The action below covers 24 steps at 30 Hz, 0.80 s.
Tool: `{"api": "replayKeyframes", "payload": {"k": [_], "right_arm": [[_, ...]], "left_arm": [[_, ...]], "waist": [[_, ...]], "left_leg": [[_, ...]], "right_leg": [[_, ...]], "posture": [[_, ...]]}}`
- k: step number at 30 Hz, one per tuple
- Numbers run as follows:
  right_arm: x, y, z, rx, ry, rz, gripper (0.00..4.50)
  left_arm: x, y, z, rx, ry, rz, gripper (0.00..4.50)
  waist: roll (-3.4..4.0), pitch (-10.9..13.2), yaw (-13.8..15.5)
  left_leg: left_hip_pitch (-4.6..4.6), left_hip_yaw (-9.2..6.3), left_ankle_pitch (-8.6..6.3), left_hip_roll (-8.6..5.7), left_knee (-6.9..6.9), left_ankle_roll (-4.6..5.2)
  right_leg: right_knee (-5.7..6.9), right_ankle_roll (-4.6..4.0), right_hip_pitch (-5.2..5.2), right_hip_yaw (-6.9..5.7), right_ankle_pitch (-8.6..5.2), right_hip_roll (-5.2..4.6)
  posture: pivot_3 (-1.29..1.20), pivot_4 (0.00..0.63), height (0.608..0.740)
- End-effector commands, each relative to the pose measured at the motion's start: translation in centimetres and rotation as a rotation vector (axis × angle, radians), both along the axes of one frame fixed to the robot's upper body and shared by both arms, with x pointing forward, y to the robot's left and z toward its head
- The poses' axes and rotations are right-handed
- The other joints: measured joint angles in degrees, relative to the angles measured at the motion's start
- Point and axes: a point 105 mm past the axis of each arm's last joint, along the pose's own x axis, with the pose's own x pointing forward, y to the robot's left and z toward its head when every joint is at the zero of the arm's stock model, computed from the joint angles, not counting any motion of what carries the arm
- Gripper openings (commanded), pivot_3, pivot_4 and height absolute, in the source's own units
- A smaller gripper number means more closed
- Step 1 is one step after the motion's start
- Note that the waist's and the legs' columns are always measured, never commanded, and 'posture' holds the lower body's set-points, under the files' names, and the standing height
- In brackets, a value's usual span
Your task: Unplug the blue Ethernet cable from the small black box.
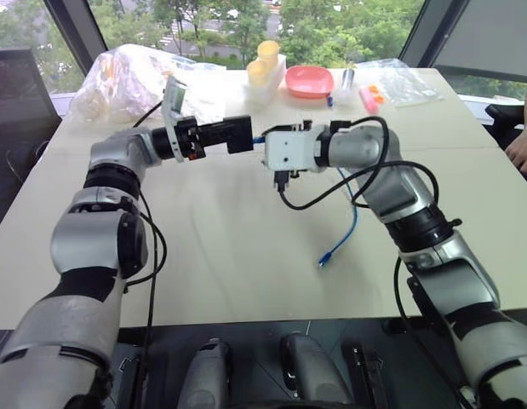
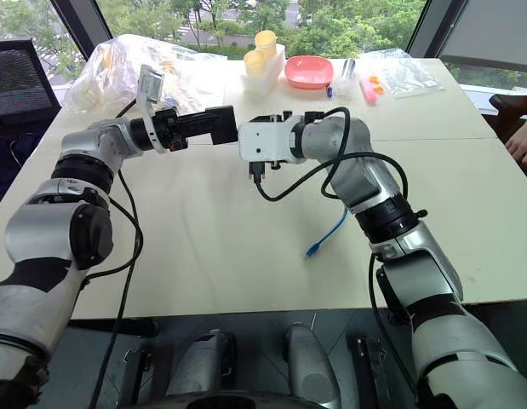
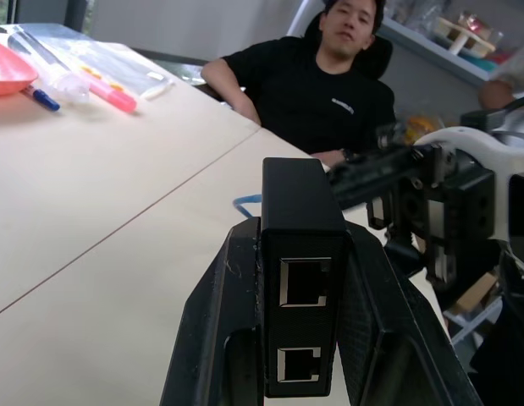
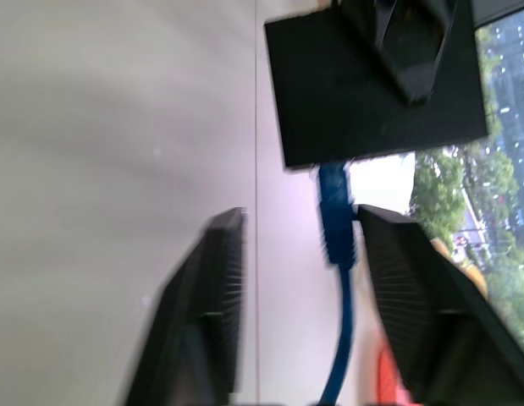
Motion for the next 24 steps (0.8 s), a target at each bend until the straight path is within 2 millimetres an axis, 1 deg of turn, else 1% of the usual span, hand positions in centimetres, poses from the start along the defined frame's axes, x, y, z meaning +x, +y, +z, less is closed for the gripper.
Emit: {"api": "replayKeyframes", "payload": {"k": [1,2,3,4,5,8,10,11,13,15,19,22,24], "right_arm": [[-1.6,-3.1,4.6,0.394,0.123,-0.068,4.39],[-2.2,-3.7,5.6,0.558,0.183,-0.077,4.39],[-3.0,-4.1,6.2,0.735,0.296,-0.077,4.39],[-3.7,-4.3,6.3,0.845,0.383,-0.072,4.39],[-4.8,-4.1,6.0,0.925,0.494,-0.035,4.39],[-8.7,-2.5,3.8,1.086,0.836,0.115,4.39],[-9.9,-1.3,2.4,1.205,1.015,0.165,4.39],[-10.4,-0.7,1.9,1.235,1.07,0.199,4.39],[-11.3,0.4,1.3,1.234,1.131,0.255,4.39],[-11.4,1.2,1.1,1.219,1.149,0.243,4.39],[-10.2,2.2,1.0,1.224,1.177,0.183,4.39],[-9.4,2.8,0.5,1.179,1.144,0.137,4.39],[-8.7,3.2,0.3,1.163,1.108,0.111,4.39]], "left_arm": [[-1.3,1.0,3.1,-0.066,-0.067,-0.093,0.51],[-1.6,1.4,3.3,-0.075,-0.069,-0.106,0.51],[-1.7,1.7,3.5,-0.082,-0.068,-0.111,0.51],[-1.8,1.9,3.5,-0.085,-0.067,-0.112,0.51],[-1.9,2.1,3.6,-0.088,-0.067,-0.113,0.51],[-2.4,2.2,4.2,-0.087,-0.072,-0.132,0.51],[-2.8,2.1,4.6,-0.064,-0.1,-0.155,0.51],[-3.1,2.0,4.7,-0.047,-0.122,-0.166,0.51],[-3.7,1.9,5.0,-0.017,-0.134,-0.194,0.51],[-4.3,1.8,5.4,-0.008,-0.132,-0.226,0.51],[-5.7,1.9,6.1,-0.006,-0.126,-0.28,0.51],[-6.2,2.5,6.6,-0.044,-0.116,-0.29,0.51],[-6.6,2.7,6.2,-0.05,-0.093,-0.3,0.51]], "waist": [[0.0,0.0,0.1],[0.0,0.0,0.1],[0.0,0.0,0.0],[0.0,0.0,-0.1],[0.0,0.0,0.0],[-0.02,0.0,0.1],[-0.01,0.0,-0.1],[0.0,0.0,0.0],[0.03,0.0,0.0],[0.03,0.0,-0.1],[0.02,0.0,-0.1],[0.02,0.0,-0.1],[0.03,0.0,-0.4]], "left_leg": [[-0.03,-0.02,0.0,0.0,0.03,0.0],[-0.09,-0.04,0.0,0.0,0.04,0.0],[-0.14,-0.06,0.0,0.01,0.04,0.0],[-0.18,-0.08,0.0,0.04,0.04,0.0],[-0.16,-0.08,0.0,0.1,0.03,0.0],[-0.12,-0.21,0.0,0.17,0.03,0.0],[-0.1,-0.19,0.0,0.18,0.03,0.0],[-0.1,-0.18,0.0,0.18,0.04,0.0],[-0.08,-0.16,0.0,0.24,0.05,0.0],[-0.1,-0.11,0.0,0.21,0.08,0.0],[-0.1,-0.1,0.0,0.19,0.1,0.0],[-0.1,-0.1,0.0,0.1,0.1,0.0],[-0.09,-0.1,0.0,0.1,0.07,0.0]], "right_leg": [[0.01,0.0,-0.01,0.0,0.0,0.0],[0.01,0.0,-0.04,-0.01,0.0,0.0],[0.01,0.0,-0.09,-0.02,0.0,0.0],[0.03,0.0,-0.12,-0.03,0.0,0.0],[0.07,-0.01,-0.12,-0.03,0.01,0.01],[0.13,-0.02,-0.08,-0.12,0.01,0.05],[0.14,-0.03,-0.09,-0.12,0.01,0.06],[0.18,-0.03,-0.09,-0.11,0.01,0.05],[0.21,-0.03,-0.1,-0.08,0.01,0.0],[0.21,-0.03,-0.11,-0.05,0.01,-0.05],[0.15,-0.02,-0.09,-0.04,0.0,-0.05],[0.14,-0.03,-0.09,-0.04,0.0,-0.02],[0.14,-0.02,-0.1,-0.04,-0.01,0.0]], "posture": [[0.0,0.15,0.74],[0.0,0.15,0.74],[0.0,0.15,0.74],[0.0,0.15,0.74],[0.0,0.15,0.74],[0.0,0.15,0.74],[0.0,0.15,0.74],[0.0,0.15,0.74],[0.0,0.15,0.74],[0.0,0.15,0.74],[0.0,0.15,0.74],[0.0,0.15,0.74],[0.0,0.15,0.74]]}}
